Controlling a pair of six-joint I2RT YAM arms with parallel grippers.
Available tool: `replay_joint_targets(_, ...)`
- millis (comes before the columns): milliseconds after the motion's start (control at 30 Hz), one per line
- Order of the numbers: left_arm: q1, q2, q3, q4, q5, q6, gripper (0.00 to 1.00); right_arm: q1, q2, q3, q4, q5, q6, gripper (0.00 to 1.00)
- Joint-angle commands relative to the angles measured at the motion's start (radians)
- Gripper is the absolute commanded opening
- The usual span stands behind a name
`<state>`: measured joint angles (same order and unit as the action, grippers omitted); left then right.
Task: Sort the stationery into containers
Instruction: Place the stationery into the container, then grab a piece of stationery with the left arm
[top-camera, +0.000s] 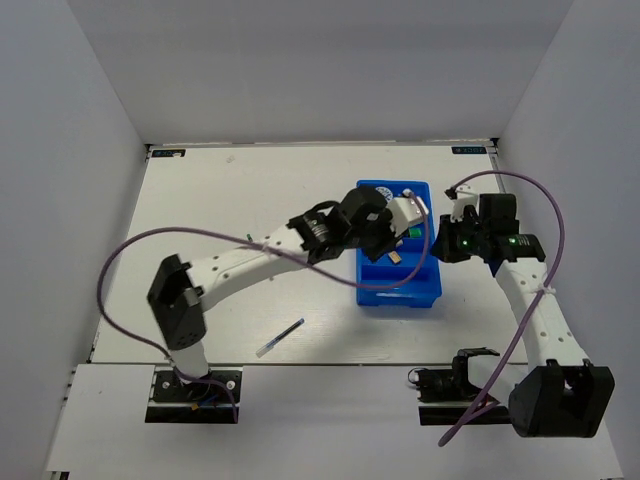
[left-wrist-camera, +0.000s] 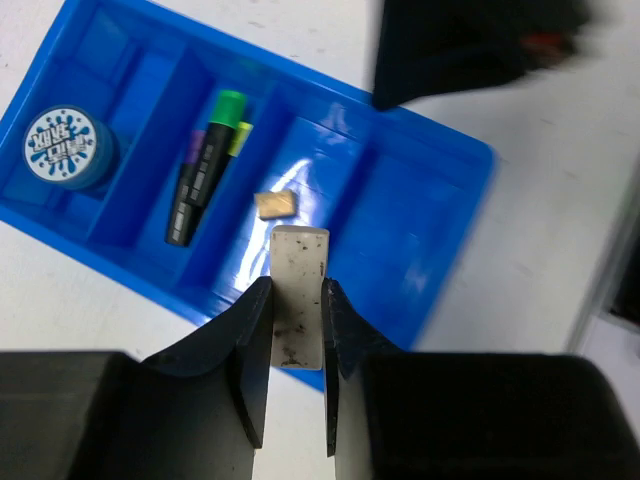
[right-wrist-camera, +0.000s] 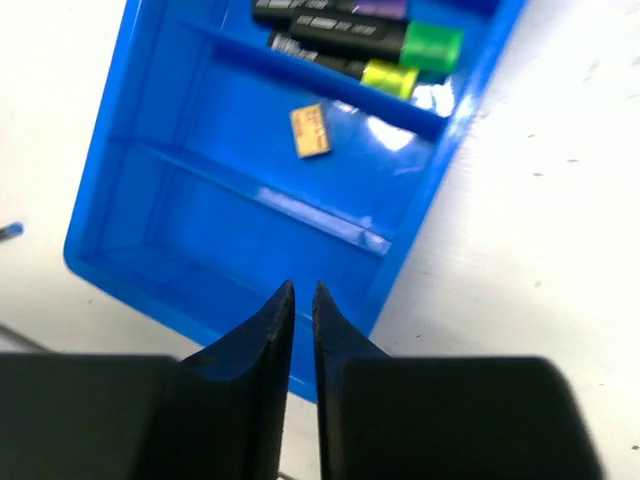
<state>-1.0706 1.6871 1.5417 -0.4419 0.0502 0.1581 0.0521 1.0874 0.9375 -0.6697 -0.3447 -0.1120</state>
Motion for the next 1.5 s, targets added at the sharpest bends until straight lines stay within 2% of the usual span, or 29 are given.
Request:
replay_joint_targets(0,0.055,0.138,0.131,-0.027,0.105,0.018,0.0,-0.023,-0.052,-0.029,0.093,0.052,-0.002,0.18)
replay_joint_targets(200,0.101,0.321,0.253,0.008,0.125,-0.015,0.0,-0.07,-0.067,-0.045,0.107,0.041,-0.005,0.23)
replay_joint_targets(400,0.129,0.371,0.251,0.048,0.135,-0.066,0.0,-0.104,-0.064,-0.052,0.108,0.012,-0.011,0.26)
replay_joint_targets(500,0.132,0.387,0.244,0.057,0.117,-0.087,0.32,-0.121,-0.063,-0.054,0.101,-0.008,-0.009,0.26)
replay_joint_targets(533,0.13,0.391,0.242,0.066,0.112,-0.092,0.56,-0.124,-0.063,-0.052,0.099,-0.011,-0.008,0.28)
replay_joint_targets(567,0.132,0.391,0.238,0.072,0.099,-0.094,0.65,-0.124,-0.064,-0.054,0.098,-0.014,-0.009,0.28)
replay_joint_targets(600,0.133,0.387,0.233,0.078,0.076,-0.097,0.67,-0.132,-0.066,-0.052,0.099,-0.028,-0.008,0.28)
replay_joint_targets(700,0.141,0.382,0.244,0.091,0.053,-0.1,0.69,-0.146,-0.064,-0.052,0.091,-0.045,-0.009,0.29)
replay_joint_targets(800,0.143,0.355,0.255,0.085,0.037,-0.107,0.61,-0.155,-0.064,-0.054,0.087,-0.074,-0.009,0.3)
replay_joint_targets(867,0.143,0.31,0.209,0.097,0.033,-0.111,0.42,-0.162,-0.069,-0.054,0.087,-0.089,-0.011,0.3)
replay_joint_targets(900,0.144,0.293,0.192,0.113,0.022,-0.115,0.26,-0.163,-0.07,-0.057,0.084,-0.108,-0.012,0.28)
replay_joint_targets(933,0.143,0.222,0.167,0.13,-0.066,-0.132,0.1,-0.164,-0.072,-0.055,0.081,-0.123,-0.018,0.24)
replay_joint_targets(967,0.144,0.194,0.078,0.146,-0.167,-0.149,0.0,-0.164,-0.073,-0.06,0.081,-0.155,-0.021,0.14)
replay_joint_targets(1000,0.147,0.092,-0.008,0.172,-0.227,-0.205,0.0,-0.164,-0.076,-0.062,0.073,-0.198,-0.034,0.08)
replay_joint_targets(1033,0.155,0.06,-0.05,0.184,-0.287,-0.225,0.0,-0.164,-0.077,-0.063,0.07,-0.209,-0.037,0.02)
replay_joint_targets(1067,0.175,0.028,-0.118,0.177,-0.425,-0.25,0.02,-0.166,-0.073,-0.065,0.068,-0.218,-0.041,0.0)
replay_joint_targets(1100,0.195,-0.033,-0.133,0.143,-0.555,-0.384,0.04,-0.164,-0.072,-0.063,0.064,-0.223,-0.041,0.0)
replay_joint_targets(1133,0.216,-0.046,-0.14,-0.05,-0.603,-0.453,0.07,-0.163,-0.073,-0.06,0.059,-0.226,-0.041,0.0)
replay_joint_targets(1167,0.319,-0.052,-0.143,-0.125,-0.618,-0.521,0.22,-0.161,-0.069,-0.062,0.061,-0.227,-0.031,0.02)
replay_joint_targets(1200,0.357,-0.066,-0.152,-0.174,-0.61,-0.681,0.37,-0.158,-0.066,-0.057,0.059,-0.229,-0.028,0.08)
replay_joint_targets(1233,0.389,-0.075,-0.181,-0.254,-0.602,-0.718,0.44,-0.158,-0.063,-0.054,0.059,-0.237,-0.026,0.29)
replay_joint_targets(1267,0.472,-0.082,-0.211,-0.262,-0.589,-0.764,0.48,-0.155,-0.06,-0.051,0.055,-0.249,-0.022,0.36)
replay_joint_targets(1300,0.495,-0.084,-0.224,-0.27,-0.543,-0.793,0.59,-0.156,-0.058,-0.048,0.05,-0.252,-0.018,0.4)
replay_joint_targets(1333,0.53,-0.083,-0.251,-0.267,-0.53,-0.811,0.61,-0.155,-0.055,-0.045,0.047,-0.26,-0.014,0.43)
replay_joint_targets(1400,0.569,-0.054,-0.233,-0.305,-0.51,-0.862,0.58,-0.152,-0.057,-0.04,0.045,-0.267,-0.003,0.39)
replay_joint_targets(1433,0.604,-0.005,-0.221,-0.329,-0.492,-0.877,0.56,-0.149,-0.058,-0.039,0.044,-0.269,-0.002,0.24)
replay_joint_targets(1467,0.612,0.017,-0.194,-0.357,-0.487,-0.89,0.52,-0.146,-0.058,-0.037,0.045,-0.273,-0.002,0.15)
